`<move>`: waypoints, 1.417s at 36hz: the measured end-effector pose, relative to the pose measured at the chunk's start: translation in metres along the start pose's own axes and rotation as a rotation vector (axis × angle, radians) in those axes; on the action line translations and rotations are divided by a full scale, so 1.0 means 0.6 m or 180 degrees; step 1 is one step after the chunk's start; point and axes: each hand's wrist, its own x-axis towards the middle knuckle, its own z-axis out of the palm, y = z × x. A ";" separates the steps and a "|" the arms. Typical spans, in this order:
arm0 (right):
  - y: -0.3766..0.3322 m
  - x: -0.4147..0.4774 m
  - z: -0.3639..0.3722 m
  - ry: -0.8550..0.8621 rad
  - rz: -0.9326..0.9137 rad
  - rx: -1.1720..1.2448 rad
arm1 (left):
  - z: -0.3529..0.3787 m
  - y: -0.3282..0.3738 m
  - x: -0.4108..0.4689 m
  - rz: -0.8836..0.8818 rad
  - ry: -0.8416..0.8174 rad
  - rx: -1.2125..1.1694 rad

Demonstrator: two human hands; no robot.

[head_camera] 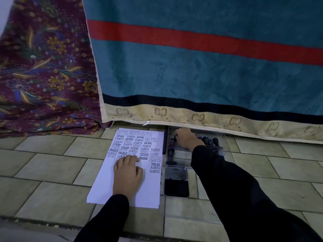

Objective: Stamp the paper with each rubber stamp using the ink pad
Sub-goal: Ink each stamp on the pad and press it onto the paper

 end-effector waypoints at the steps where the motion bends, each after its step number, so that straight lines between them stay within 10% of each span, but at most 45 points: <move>1: -0.001 0.001 0.001 0.0005 0.0053 0.0098 | 0.000 0.001 0.000 -0.0012 0.0002 -0.0010; 20: 0.031 -0.009 0.001 0.0917 -0.0031 0.1464 | -0.004 -0.003 0.003 -0.0009 -0.0096 -0.0086; 32: 0.019 -0.163 -0.021 0.1522 -0.0301 0.2693 | -0.044 -0.018 0.026 -0.0933 -0.0882 -0.1893; 42: 0.011 -0.270 0.031 0.1210 -0.1058 0.1605 | -0.045 0.027 -0.016 0.1006 -0.0977 -0.0688; 51: 0.018 -0.295 0.068 0.1224 -0.1216 0.1580 | -0.011 0.058 -0.049 0.1401 -0.1194 -0.0554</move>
